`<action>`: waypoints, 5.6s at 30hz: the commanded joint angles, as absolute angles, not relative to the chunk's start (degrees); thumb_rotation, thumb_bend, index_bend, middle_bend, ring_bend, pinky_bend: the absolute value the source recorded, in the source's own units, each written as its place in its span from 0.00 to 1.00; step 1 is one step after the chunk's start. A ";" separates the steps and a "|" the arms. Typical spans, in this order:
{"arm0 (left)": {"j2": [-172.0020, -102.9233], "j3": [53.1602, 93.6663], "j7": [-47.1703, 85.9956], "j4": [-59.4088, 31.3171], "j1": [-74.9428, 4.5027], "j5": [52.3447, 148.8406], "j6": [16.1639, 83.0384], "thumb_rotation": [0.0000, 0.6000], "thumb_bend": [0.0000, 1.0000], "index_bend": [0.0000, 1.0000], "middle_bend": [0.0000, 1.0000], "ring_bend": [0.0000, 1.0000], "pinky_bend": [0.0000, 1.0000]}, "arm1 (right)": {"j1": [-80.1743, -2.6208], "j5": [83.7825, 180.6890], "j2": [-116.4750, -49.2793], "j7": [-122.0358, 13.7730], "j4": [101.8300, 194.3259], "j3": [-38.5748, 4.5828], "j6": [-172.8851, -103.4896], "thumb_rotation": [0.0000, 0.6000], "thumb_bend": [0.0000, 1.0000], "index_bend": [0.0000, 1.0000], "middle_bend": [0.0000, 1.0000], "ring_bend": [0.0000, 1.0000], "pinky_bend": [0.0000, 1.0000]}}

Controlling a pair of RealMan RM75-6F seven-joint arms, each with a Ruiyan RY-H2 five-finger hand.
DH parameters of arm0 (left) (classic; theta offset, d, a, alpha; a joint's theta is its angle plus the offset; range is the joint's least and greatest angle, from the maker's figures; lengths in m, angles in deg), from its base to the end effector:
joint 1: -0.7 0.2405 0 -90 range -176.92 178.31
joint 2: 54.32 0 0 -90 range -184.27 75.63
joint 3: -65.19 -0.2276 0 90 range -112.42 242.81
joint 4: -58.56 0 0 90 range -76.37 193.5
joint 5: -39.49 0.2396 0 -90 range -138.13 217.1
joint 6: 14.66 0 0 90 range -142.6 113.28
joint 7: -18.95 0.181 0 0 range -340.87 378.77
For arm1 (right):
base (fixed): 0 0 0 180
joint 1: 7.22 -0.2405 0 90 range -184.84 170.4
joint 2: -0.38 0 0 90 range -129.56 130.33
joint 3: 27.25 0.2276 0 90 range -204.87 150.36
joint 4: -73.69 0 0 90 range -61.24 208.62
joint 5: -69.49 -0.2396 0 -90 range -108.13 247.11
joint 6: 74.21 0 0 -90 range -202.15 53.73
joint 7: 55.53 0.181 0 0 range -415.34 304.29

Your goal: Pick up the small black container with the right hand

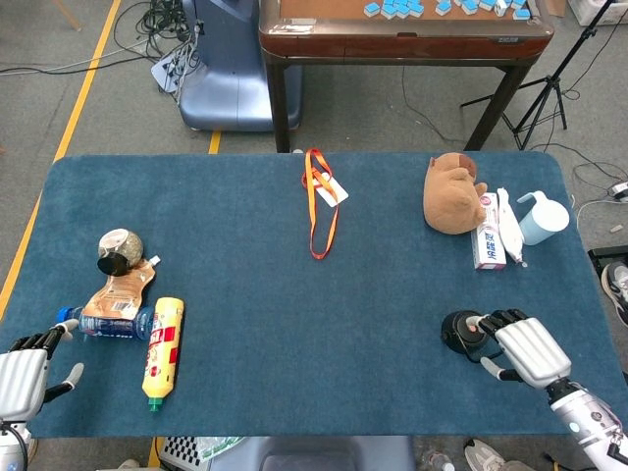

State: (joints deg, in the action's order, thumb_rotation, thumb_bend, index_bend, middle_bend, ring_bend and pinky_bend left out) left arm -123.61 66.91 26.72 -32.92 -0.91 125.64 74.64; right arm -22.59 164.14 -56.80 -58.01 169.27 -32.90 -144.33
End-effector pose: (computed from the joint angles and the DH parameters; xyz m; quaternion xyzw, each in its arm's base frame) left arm -0.2967 0.1962 0.1018 -0.5854 -0.3715 -0.3684 0.6193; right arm -0.2765 -0.2206 0.0770 0.7582 -0.3632 0.2895 0.4577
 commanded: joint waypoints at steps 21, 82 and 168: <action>-124.15 66.50 25.99 -32.57 -0.44 126.61 75.14 1.00 0.25 0.26 0.38 0.39 0.33 | -19.93 165.84 -62.03 -56.83 162.87 -33.96 -146.43 0.89 0.02 0.33 0.44 0.31 0.14; -125.66 66.15 25.24 -31.15 -0.01 126.02 73.92 1.00 0.25 0.26 0.38 0.39 0.33 | -20.28 163.56 -66.63 -57.42 158.13 -35.84 -140.80 0.90 0.02 0.40 0.48 0.33 0.14; -124.78 65.72 27.77 -33.53 -0.63 125.52 72.07 1.00 0.25 0.26 0.38 0.39 0.33 | -33.90 149.01 -55.59 -46.34 169.13 -24.98 -127.63 0.77 0.00 1.00 1.00 0.91 0.31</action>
